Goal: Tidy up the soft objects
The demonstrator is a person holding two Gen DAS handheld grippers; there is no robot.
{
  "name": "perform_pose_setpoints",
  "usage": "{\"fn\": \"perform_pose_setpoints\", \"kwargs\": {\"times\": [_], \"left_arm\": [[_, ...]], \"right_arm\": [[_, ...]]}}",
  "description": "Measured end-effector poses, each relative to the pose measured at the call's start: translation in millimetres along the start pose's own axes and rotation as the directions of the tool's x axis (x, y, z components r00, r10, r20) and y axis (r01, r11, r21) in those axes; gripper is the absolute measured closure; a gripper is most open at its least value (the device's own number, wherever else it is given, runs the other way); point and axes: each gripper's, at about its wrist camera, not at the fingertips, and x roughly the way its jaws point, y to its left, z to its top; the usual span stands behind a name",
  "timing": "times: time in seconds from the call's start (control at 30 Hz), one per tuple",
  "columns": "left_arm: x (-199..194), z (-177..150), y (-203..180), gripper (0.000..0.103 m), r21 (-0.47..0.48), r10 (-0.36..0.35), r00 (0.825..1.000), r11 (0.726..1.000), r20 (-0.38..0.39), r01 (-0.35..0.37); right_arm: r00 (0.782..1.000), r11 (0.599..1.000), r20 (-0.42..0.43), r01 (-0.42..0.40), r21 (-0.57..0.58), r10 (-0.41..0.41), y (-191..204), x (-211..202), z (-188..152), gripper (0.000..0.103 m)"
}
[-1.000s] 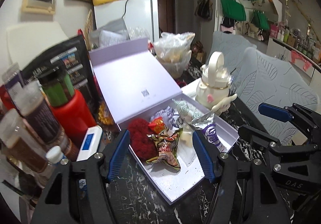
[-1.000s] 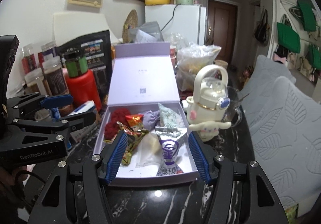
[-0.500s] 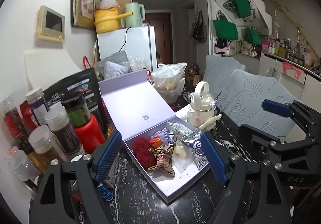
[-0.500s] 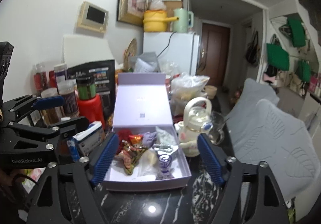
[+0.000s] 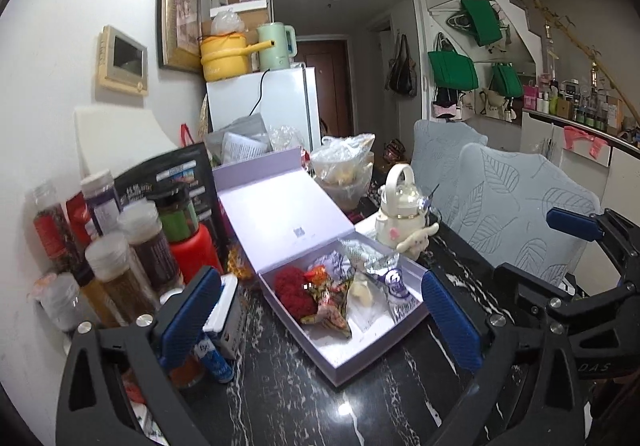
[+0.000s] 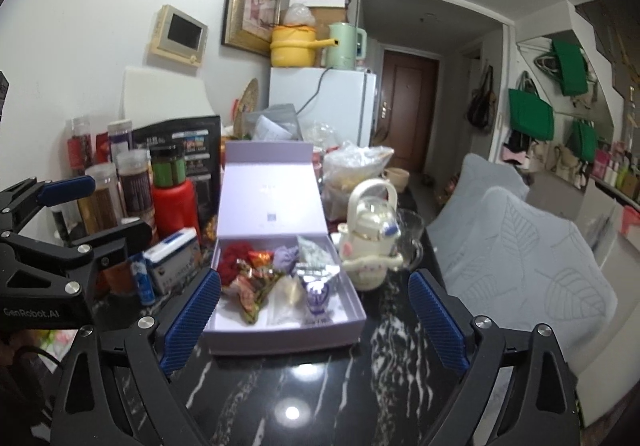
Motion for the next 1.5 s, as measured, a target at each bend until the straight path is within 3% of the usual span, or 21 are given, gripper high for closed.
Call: {"fn": "perform_pose_setpoints", "kwargs": {"times": [0.43,0.77,1.5], "left_arm": [[7.6,-55.4,0.5,0.001,-0.081,-0.063,0.991,0.995,-0.117,0.053],[10.8,-90.1,-1.0,0.001,-0.097,-0.053,0.983,0.995,-0.177,0.036],[14.0,-99.2,-5.3,0.001,-0.115,-0.033,0.98,0.993,-0.199,0.01]], "right_arm": [[0.997,0.999,-0.074,0.027,0.025,-0.025,5.8,-10.4,-48.1,0.007],[0.991,1.0,-0.13,0.001,0.026,0.003,14.4,-3.8,-78.5,0.007],[0.988,0.998,-0.147,-0.028,0.053,0.036,12.6,3.9,-90.8,0.007]]}}
